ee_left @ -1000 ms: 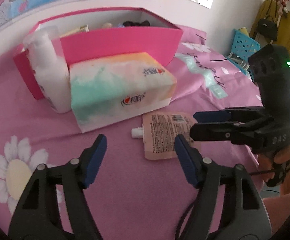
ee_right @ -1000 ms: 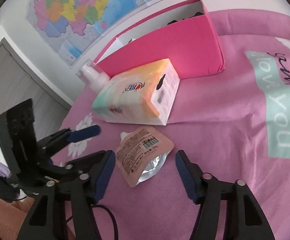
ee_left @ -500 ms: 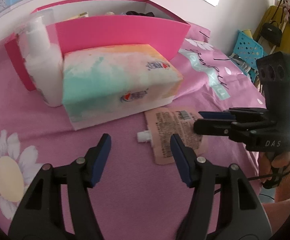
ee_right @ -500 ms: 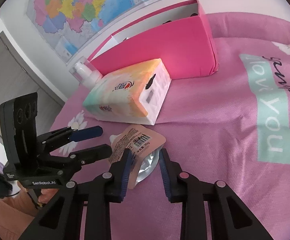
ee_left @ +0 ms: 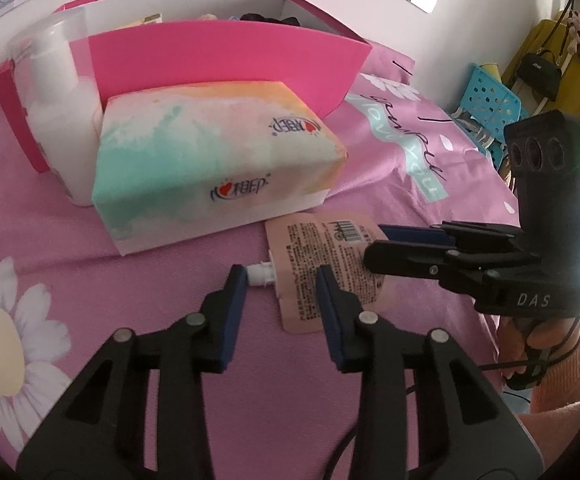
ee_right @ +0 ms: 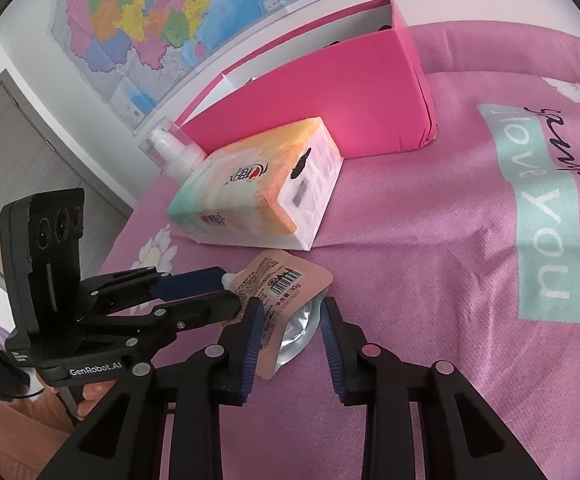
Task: Organize soft objects
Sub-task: 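Grasp the pink liquid pouch with the right gripper and lift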
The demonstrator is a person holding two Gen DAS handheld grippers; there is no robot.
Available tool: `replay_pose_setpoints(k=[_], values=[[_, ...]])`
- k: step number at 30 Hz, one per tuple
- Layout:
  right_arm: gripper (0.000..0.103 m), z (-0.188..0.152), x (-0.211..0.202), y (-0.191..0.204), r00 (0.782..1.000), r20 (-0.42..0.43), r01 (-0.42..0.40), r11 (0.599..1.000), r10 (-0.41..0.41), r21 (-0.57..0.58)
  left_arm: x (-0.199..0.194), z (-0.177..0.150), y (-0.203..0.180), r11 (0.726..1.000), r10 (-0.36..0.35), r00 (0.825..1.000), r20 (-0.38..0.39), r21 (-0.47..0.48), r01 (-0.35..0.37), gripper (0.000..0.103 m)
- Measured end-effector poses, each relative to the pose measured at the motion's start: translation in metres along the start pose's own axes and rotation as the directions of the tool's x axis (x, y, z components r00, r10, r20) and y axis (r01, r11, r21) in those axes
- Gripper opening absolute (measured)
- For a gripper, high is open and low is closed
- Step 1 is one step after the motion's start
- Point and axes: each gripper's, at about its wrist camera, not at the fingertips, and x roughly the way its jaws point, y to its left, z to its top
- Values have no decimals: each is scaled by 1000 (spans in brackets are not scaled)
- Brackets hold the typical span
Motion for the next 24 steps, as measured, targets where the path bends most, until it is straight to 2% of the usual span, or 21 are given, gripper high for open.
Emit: replay_pose_setpoints(k=[8, 24], values=[[31, -1, -2, 0, 1000, 4, 0, 1000, 0, 2, -1, 0, -4, 1000, 14, 1000, -5, -6, -14, 38], [31, -6, -13, 31, 999, 33, 18, 998, -16, -64, -22, -10, -4, 999, 24, 999, 25, -24, -23, 38]])
